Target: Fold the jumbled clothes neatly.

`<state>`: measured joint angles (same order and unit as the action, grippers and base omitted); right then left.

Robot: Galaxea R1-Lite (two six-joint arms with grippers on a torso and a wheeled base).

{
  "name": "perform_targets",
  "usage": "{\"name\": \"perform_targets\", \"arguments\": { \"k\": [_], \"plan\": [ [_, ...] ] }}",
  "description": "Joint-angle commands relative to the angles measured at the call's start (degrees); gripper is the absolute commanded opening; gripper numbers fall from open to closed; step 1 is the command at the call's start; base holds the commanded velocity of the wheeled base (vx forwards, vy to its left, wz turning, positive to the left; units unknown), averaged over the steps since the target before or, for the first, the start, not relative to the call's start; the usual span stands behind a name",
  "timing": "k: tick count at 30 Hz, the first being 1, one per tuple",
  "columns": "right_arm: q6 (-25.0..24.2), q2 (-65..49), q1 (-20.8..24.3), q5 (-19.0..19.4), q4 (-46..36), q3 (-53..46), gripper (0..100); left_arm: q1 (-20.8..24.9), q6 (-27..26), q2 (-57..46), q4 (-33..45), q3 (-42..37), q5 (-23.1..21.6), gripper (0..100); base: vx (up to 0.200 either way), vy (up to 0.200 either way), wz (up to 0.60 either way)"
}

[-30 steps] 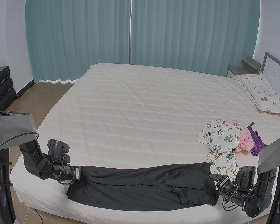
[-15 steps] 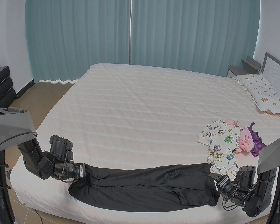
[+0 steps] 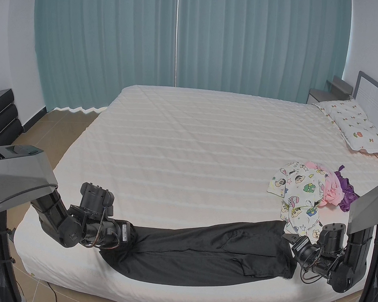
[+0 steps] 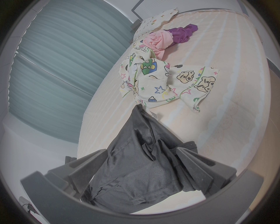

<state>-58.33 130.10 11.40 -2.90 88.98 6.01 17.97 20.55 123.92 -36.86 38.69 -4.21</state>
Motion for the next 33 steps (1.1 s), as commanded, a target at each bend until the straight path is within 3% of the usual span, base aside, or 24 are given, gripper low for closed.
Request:
{"name": "perform_targets", "arguments": {
  "k": [1,19,33],
  "plan": [
    [0.06,-0.02,0.03,0.00,1.02,-0.03,100,1.89,0.10,-0.26,-0.05,0.07,0.07,0,0.000,-0.200,0.00],
    [-0.03,0.07,0.03,0.00,1.02,-0.03,100,4.27,1.95,-1.57,0.04,0.68,0.87,0,0.000,-0.200,0.00],
    [-0.03,-0.02,0.03,0.00,1.02,0.05,100,4.44,2.21,-3.42,0.04,0.42,0.87,0,0.000,0.000,0.00]
  ]
}}
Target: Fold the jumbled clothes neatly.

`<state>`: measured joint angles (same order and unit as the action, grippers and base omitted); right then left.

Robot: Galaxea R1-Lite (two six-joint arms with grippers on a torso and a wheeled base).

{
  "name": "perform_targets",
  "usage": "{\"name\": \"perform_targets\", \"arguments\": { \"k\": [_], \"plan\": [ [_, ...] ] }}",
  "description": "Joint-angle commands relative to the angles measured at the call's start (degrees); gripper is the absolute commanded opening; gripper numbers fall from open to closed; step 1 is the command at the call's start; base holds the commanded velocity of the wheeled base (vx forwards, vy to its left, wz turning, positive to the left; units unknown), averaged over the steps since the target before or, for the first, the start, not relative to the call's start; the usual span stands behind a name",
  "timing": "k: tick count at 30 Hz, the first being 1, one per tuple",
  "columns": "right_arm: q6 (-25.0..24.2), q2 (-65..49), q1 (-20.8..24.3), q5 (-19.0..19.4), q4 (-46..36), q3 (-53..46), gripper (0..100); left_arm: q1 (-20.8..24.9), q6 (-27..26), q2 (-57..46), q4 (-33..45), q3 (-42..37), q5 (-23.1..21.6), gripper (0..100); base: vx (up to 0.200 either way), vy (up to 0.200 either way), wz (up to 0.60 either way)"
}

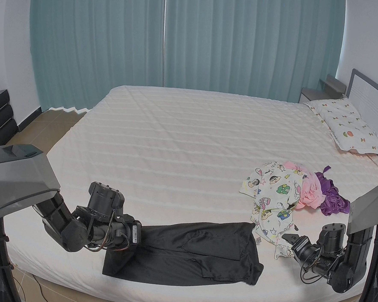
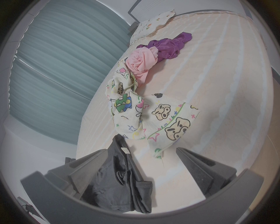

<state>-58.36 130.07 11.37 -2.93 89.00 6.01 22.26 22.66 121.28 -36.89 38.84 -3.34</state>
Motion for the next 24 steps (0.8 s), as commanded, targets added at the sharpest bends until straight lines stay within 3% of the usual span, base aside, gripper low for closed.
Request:
{"name": "perform_targets", "arguments": {
  "k": [1,22,24],
  "plan": [
    [0.00,0.00,0.05,0.03,1.00,0.05,100,0.50,0.10,-0.87,0.06,0.36,0.00,0,0.000,0.000,0.00],
    [0.00,0.00,0.05,0.03,1.00,-0.12,100,4.28,1.24,-1.05,1.38,0.89,1.67,0,0.000,0.000,0.00],
    [0.00,0.00,0.05,0.03,1.00,-0.12,100,4.28,1.95,-1.05,1.38,0.80,1.67,0,-0.200,0.000,0.00]
  ]
}}
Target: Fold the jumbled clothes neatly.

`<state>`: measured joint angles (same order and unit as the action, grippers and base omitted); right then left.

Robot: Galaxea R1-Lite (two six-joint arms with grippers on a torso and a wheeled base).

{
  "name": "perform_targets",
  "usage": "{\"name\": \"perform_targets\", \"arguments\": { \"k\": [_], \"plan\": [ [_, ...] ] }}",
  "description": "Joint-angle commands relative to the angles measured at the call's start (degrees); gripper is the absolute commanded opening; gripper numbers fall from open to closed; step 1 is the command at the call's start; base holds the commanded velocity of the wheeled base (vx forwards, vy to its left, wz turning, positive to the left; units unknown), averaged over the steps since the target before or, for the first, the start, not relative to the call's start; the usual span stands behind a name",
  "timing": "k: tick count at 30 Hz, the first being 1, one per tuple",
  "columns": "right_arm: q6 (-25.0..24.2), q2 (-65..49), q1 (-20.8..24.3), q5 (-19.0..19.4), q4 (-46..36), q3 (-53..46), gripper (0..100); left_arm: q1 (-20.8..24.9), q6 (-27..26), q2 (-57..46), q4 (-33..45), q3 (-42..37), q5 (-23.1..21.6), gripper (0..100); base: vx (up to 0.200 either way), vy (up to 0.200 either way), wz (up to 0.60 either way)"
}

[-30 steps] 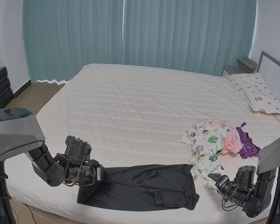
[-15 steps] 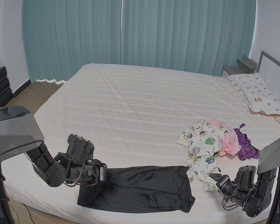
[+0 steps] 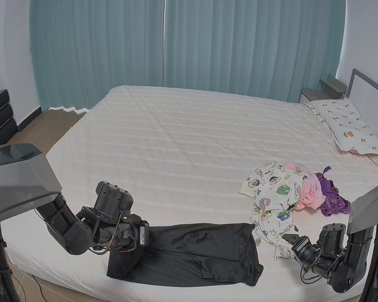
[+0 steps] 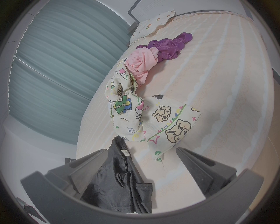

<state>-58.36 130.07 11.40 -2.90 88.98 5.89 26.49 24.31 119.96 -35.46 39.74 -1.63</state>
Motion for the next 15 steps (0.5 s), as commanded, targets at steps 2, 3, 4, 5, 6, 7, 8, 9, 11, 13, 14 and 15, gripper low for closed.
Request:
{"name": "perform_targets", "arguments": {
  "k": [2,3,4,5,6,7,8,9,11,13,14,15],
  "plan": [
    [0.00,0.00,0.03,0.00,1.02,0.00,100,0.05,0.65,0.28,-0.05,-0.28,-0.04,0,-0.200,0.000,0.00],
    [0.00,0.00,0.03,0.00,1.02,0.00,100,0.05,0.74,0.19,-0.05,-0.37,-0.04,0,-0.200,0.000,0.00],
    [0.00,0.00,0.03,0.00,1.02,0.09,100,0.05,0.74,0.19,-0.05,-0.45,-0.04,0,-0.200,0.000,0.00],
    [0.00,0.00,0.03,0.00,1.02,0.09,100,0.05,0.74,0.19,-0.05,-0.45,-0.04,0,-0.200,0.000,0.00],
    [0.00,0.00,0.03,0.00,1.02,0.09,100,0.05,0.74,0.19,-0.05,-0.45,-0.04,0,-0.200,0.000,0.00],
    [0.00,0.00,0.03,0.00,1.02,0.09,100,0.05,0.83,0.19,-0.05,-0.54,-0.04,0,-0.200,0.000,0.00],
    [0.00,0.00,0.03,0.00,1.02,0.09,100,0.05,0.74,0.19,-0.13,-0.63,-0.04,0,-0.200,0.000,0.00],
    [0.00,0.00,0.03,0.00,1.02,0.09,100,0.05,0.74,0.10,-0.13,-0.63,-0.04,0,-0.200,0.000,0.00],
    [0.00,0.00,0.03,0.00,1.02,0.09,100,0.05,0.74,0.19,-0.31,-0.54,-0.04,0,-0.100,0.000,0.00],
    [0.00,0.00,0.03,0.00,1.02,0.18,100,-0.21,0.65,0.28,-0.40,0.07,0.14,0,0.000,0.000,0.00],
    [0.00,0.00,0.03,0.00,1.02,0.18,100,-0.30,0.74,0.37,-0.40,0.51,0.40,0,0.000,0.000,0.00],
    [0.00,0.00,0.03,0.00,1.02,0.18,100,-0.30,0.74,0.28,-0.22,0.86,0.58,0,0.000,0.000,0.00]
  ]
}}
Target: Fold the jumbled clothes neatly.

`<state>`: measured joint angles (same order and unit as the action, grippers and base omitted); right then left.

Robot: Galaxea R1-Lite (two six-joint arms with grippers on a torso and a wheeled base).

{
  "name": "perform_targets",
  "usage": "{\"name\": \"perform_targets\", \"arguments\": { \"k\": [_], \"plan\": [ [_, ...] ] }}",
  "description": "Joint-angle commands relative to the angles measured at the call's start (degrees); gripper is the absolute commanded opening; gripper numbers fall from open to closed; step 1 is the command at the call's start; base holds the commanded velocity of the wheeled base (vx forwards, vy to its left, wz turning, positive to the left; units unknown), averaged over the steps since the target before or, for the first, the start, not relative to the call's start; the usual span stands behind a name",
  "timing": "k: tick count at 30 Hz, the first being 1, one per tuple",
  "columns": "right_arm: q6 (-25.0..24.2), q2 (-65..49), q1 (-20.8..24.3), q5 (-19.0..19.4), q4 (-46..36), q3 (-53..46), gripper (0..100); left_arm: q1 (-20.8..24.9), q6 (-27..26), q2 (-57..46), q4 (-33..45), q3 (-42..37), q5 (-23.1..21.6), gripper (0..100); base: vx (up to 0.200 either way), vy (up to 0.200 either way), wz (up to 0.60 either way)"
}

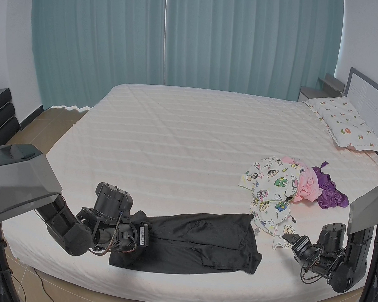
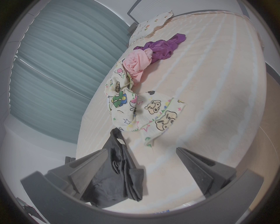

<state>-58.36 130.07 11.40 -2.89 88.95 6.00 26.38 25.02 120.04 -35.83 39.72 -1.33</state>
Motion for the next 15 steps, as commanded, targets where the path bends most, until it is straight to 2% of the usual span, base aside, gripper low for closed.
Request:
{"name": "perform_targets", "arguments": {
  "k": [1,7,15],
  "plan": [
    [0.00,0.00,0.03,-0.01,1.05,0.07,100,-0.19,0.12,0.19,0.23,1.15,0.36,0,0.000,0.000,0.00],
    [0.00,0.00,0.03,-0.01,1.05,0.15,100,0.25,1.35,0.46,0.50,3.26,0.54,0,0.000,0.000,0.00],
    [0.00,0.00,0.03,-0.01,1.05,0.24,100,1.57,2.14,0.11,4.71,6.60,2.03,0,0.000,-0.200,0.00]
  ]
}}
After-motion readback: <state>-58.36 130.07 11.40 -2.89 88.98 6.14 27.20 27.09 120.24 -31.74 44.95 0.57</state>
